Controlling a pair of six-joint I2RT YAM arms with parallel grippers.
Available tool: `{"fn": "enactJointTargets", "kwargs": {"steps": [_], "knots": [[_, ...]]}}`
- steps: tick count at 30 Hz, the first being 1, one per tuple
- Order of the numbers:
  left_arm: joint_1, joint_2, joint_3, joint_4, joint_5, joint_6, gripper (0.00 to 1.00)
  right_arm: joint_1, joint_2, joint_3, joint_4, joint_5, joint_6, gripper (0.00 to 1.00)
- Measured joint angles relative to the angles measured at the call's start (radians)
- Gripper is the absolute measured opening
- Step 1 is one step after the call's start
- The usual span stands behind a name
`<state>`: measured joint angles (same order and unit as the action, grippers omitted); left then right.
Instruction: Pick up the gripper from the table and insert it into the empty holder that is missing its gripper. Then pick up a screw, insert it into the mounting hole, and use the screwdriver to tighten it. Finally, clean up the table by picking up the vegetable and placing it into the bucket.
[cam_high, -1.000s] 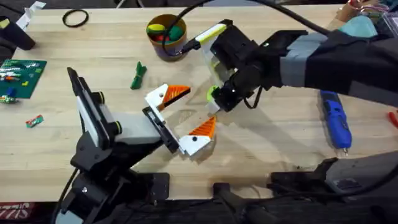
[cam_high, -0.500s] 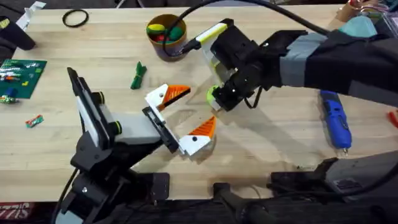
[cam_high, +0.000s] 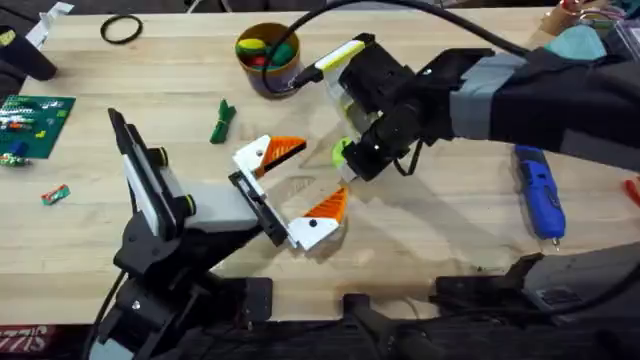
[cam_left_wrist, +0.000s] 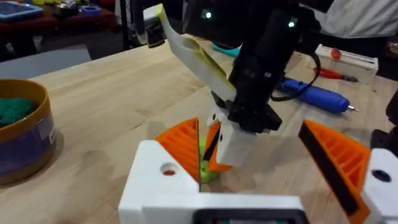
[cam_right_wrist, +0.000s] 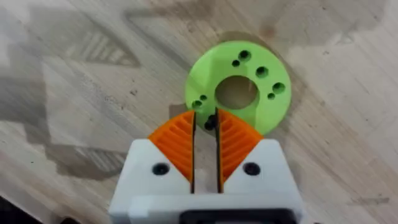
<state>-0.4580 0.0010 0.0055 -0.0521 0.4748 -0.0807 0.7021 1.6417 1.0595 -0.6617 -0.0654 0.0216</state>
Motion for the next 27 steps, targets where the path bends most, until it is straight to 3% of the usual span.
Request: {"fn": "enactJointTargets", "kwargs": {"steps": [3,5,7,17,21,27], "knots": [[0.0,0.0,0.0,0.0,0.0,0.0,0.981,0.0,0.0,0.0,0.0,-0.002,0.0,0.16],[0.0,0.0,0.0,0.0,0.0,0.0,0.981,0.0,0.0,0.0,-0.002,0.003,-0.001,0.043],[0.0,0.0,0.0,0.0,0.0,0.0,0.981,0.0,0.0,0.0,-0.001,0.003,0.0,0.004],[0.0,0.0,0.0,0.0,-0.001,0.0,0.981,-0.008,-0.003,0.116,-0.154,0.001,-0.001,0.003],[0.0,0.0,0.0,0.0,-0.001,-0.001,0.981,-0.044,-0.081,0.24,-0.245,0.001,-0.003,0.003],[0.0,0.0,0.0,0.0,-0.002,-0.002,0.981,-0.055,-0.124,0.273,-0.265,0.001,-0.003,0.003]]}}
